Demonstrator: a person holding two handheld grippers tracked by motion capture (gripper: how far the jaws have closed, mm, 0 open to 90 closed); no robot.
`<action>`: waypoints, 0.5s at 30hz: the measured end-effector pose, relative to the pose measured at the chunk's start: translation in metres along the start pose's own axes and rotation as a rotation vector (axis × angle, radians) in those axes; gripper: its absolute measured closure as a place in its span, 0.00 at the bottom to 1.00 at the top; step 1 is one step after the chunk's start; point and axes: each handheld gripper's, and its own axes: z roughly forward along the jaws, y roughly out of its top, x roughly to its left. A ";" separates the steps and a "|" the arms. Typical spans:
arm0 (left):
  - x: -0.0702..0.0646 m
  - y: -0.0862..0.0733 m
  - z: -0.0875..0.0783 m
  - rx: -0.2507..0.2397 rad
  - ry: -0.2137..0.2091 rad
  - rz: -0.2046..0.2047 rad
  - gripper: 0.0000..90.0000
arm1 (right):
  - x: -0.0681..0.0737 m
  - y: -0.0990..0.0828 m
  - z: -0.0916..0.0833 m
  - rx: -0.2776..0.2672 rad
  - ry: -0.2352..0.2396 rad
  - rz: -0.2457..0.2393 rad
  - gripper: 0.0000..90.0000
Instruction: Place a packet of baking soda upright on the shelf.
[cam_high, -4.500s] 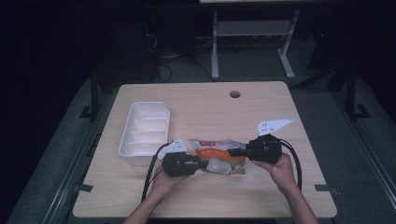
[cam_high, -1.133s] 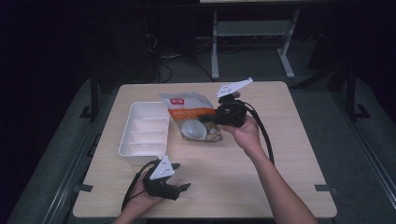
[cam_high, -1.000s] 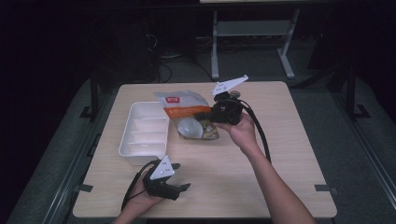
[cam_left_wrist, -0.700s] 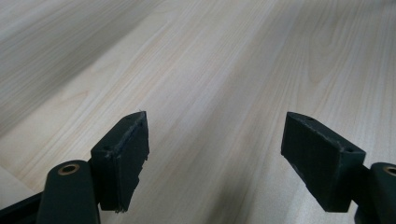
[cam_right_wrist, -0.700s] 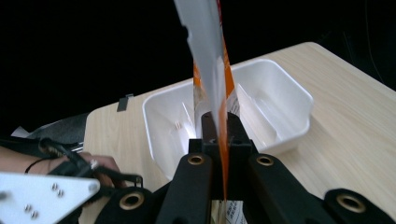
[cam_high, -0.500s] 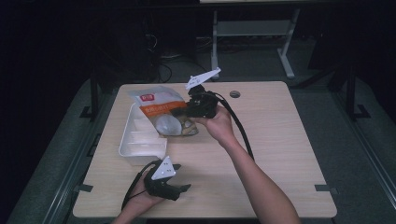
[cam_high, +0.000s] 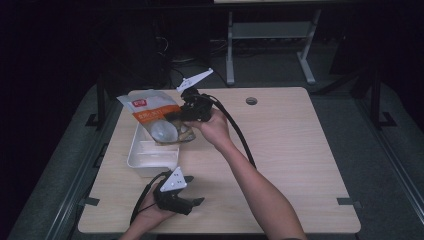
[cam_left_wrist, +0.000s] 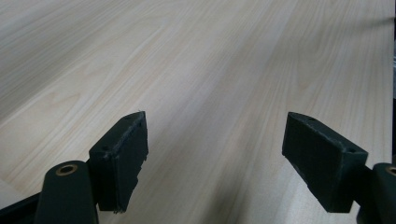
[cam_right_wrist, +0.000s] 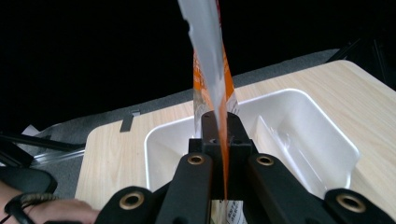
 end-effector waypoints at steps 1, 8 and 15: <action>0.001 0.000 0.000 -0.001 -0.002 -0.003 0.25 | -0.001 0.001 0.002 -0.005 0.002 0.002 1.00; 0.004 -0.002 -0.002 -0.003 0.001 -0.015 0.25 | -0.007 0.005 0.019 -0.006 0.008 0.009 1.00; 0.005 -0.003 -0.002 0.003 0.001 -0.014 0.24 | -0.009 0.006 0.038 -0.002 0.017 0.009 1.00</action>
